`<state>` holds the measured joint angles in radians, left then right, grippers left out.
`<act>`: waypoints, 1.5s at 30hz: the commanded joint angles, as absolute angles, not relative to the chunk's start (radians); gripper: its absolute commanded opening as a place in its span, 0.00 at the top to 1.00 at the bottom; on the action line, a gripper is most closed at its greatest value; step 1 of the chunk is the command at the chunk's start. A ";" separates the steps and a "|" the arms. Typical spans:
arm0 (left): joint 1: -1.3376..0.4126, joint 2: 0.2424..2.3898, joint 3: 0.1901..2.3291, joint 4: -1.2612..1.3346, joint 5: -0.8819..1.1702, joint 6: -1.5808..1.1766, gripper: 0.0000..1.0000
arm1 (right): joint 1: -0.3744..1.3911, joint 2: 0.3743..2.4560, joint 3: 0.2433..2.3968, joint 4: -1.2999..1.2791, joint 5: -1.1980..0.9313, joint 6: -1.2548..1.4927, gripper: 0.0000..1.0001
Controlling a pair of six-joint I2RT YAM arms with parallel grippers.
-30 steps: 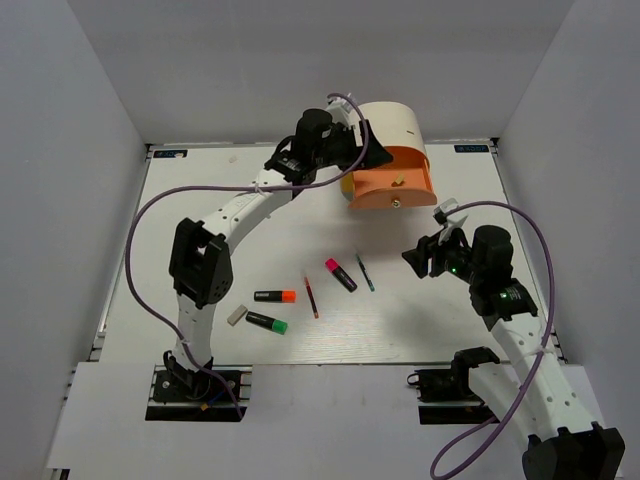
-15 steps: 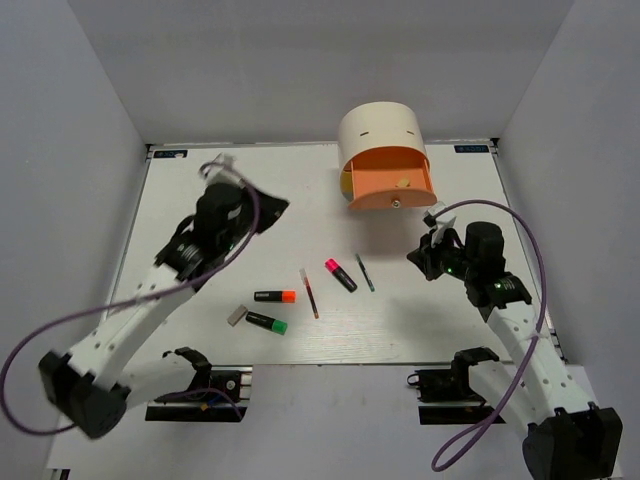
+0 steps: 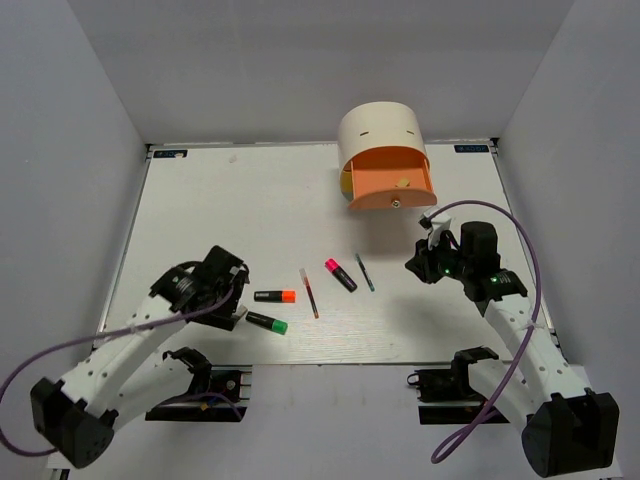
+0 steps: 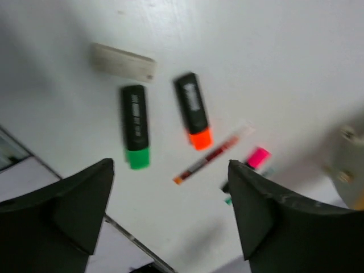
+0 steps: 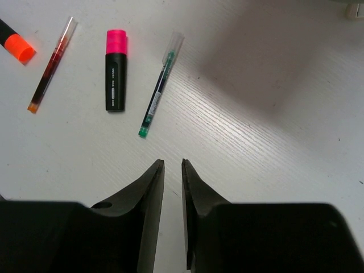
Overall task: Sort the stationery into containers
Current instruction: Pick up the stationery from the center of the board.
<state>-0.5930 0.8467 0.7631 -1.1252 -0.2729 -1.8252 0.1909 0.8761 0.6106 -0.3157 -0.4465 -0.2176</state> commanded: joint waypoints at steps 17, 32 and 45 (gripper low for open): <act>-0.491 1.132 0.669 -1.011 -0.336 -2.082 0.06 | 0.187 0.784 0.581 -0.290 -0.408 -0.207 0.72; -0.388 1.312 0.609 -0.877 -0.261 -2.059 0.37 | 0.187 0.755 0.584 -0.302 -0.393 -0.210 0.71; -0.367 1.247 0.840 -0.649 -0.307 -1.426 0.85 | 0.189 0.744 0.578 -0.298 -0.425 -0.222 0.59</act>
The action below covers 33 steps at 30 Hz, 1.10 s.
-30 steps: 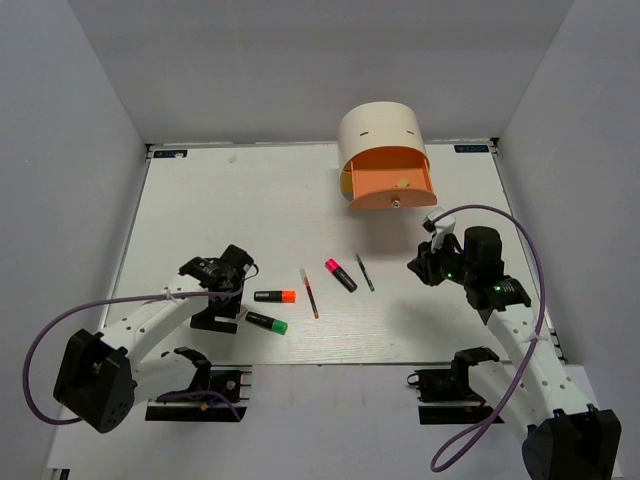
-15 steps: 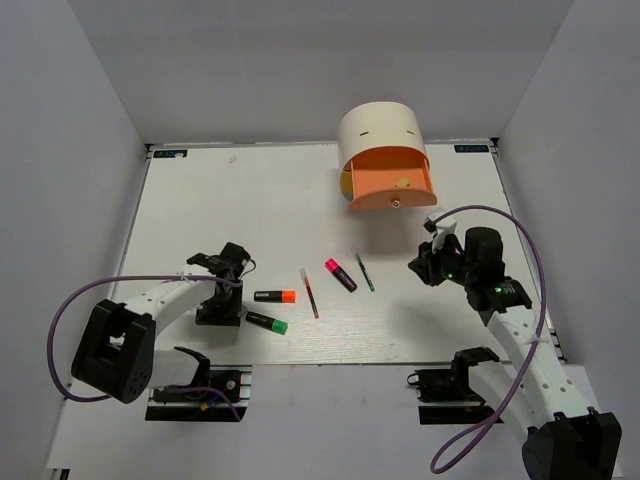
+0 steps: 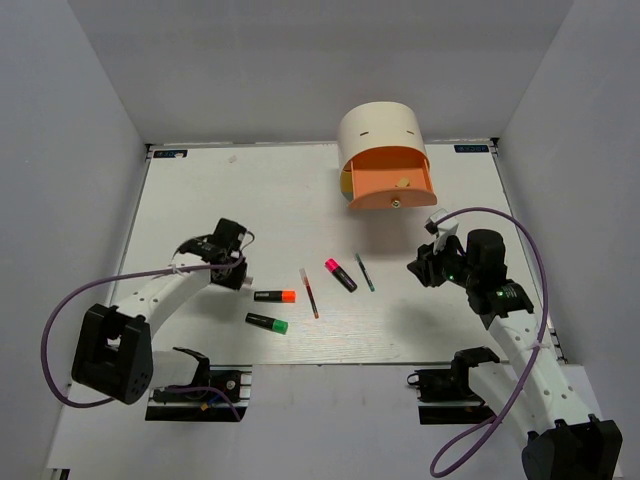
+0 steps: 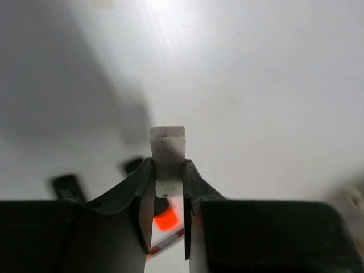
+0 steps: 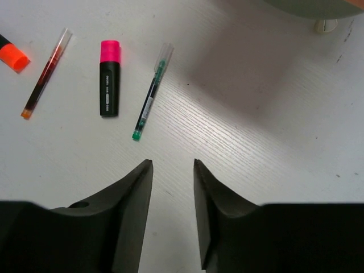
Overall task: Sort the stationery into containers
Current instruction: Pick up the stationery from the center of the board, then place the stationery in the drawer.
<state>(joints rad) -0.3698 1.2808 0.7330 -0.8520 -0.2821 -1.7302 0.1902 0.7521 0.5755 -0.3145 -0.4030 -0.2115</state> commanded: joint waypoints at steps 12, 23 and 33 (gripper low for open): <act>-0.434 1.509 1.185 0.107 0.578 -0.600 1.00 | 0.187 0.762 0.575 -0.275 -0.431 -0.216 0.68; -0.485 1.810 1.551 0.186 0.709 -0.615 0.93 | 0.187 0.765 0.580 -0.258 -0.420 -0.219 0.64; -0.557 1.991 1.782 0.081 0.709 -0.609 0.63 | 0.187 0.802 0.598 -0.183 -0.416 -0.227 0.57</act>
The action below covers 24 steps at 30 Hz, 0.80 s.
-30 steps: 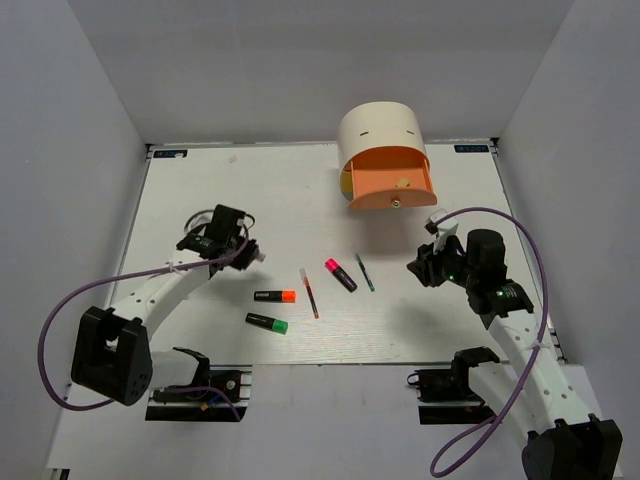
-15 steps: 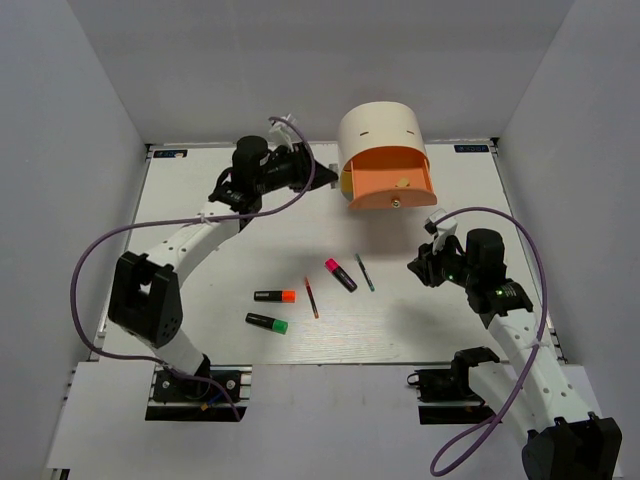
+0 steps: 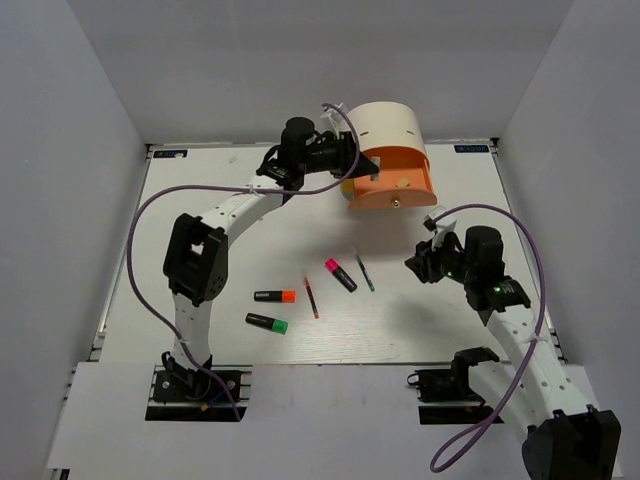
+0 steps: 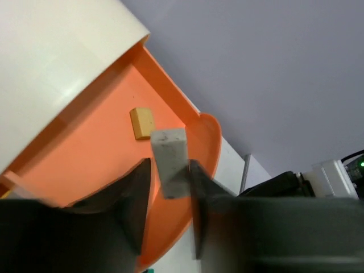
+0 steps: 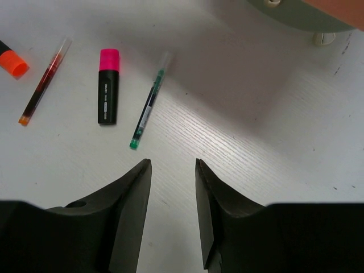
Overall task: Sort the stationery into containers
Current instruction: Place the stationery in the drawer, then close the drawer in the storage box.
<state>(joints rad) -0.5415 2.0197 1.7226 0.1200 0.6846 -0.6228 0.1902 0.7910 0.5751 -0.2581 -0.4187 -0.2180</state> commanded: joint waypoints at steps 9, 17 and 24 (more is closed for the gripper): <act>-0.557 1.967 1.839 0.071 0.651 -0.609 0.00 | 0.189 0.914 0.643 -0.014 -0.417 -0.209 0.57; -0.526 1.711 1.637 0.108 0.523 -0.618 0.00 | 0.186 1.130 0.781 0.136 -0.361 -0.206 0.73; -0.526 1.369 1.194 0.011 0.276 -0.566 0.00 | 0.189 1.273 0.891 0.156 -0.334 -0.226 0.76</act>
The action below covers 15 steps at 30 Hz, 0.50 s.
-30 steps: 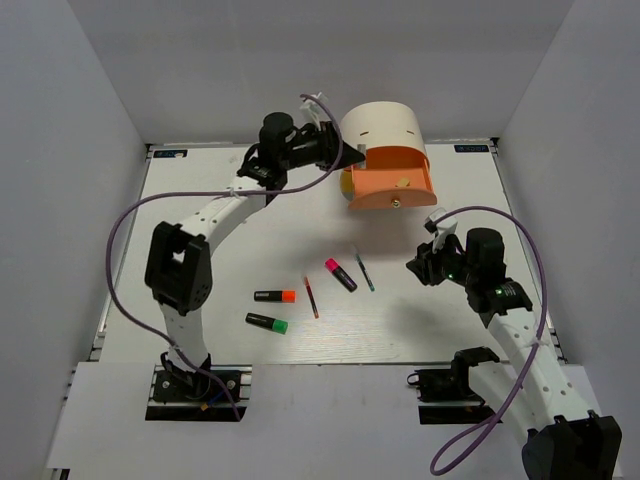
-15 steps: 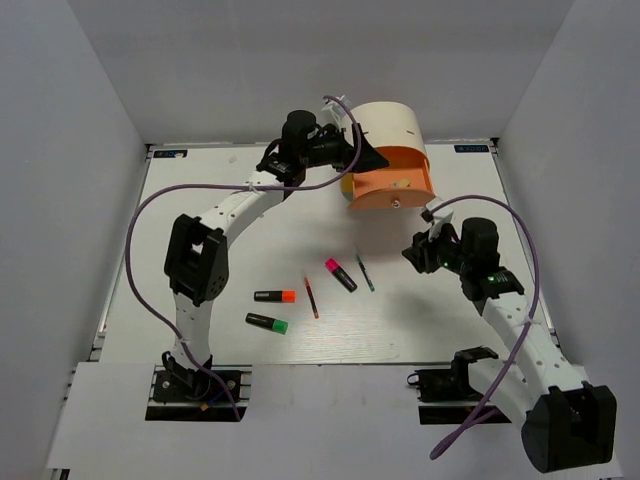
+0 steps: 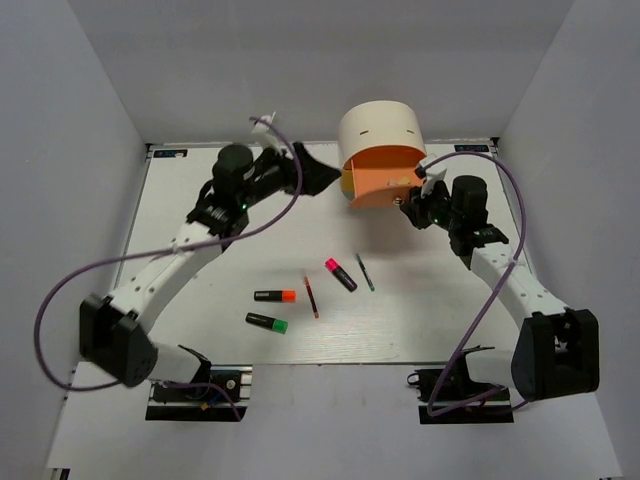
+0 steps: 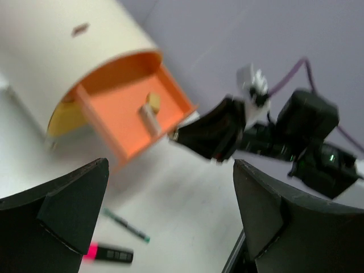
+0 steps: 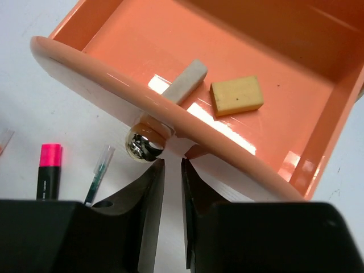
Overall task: Sort the stationery into containers
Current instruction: Close the drawer in the storage box.
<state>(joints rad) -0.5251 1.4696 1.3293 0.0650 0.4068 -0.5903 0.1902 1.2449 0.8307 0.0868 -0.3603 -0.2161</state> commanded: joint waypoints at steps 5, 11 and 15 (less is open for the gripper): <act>-0.526 1.111 0.879 -0.061 0.186 -0.613 0.00 | 0.187 1.325 0.943 0.179 -0.334 -0.201 0.76; -0.526 0.930 0.635 -0.094 0.166 -0.748 0.00 | 0.187 1.382 1.037 0.178 -0.339 -0.180 0.76; -0.526 0.832 0.533 -0.094 0.144 -0.796 0.00 | 0.189 1.397 1.058 0.175 -0.402 -0.166 0.76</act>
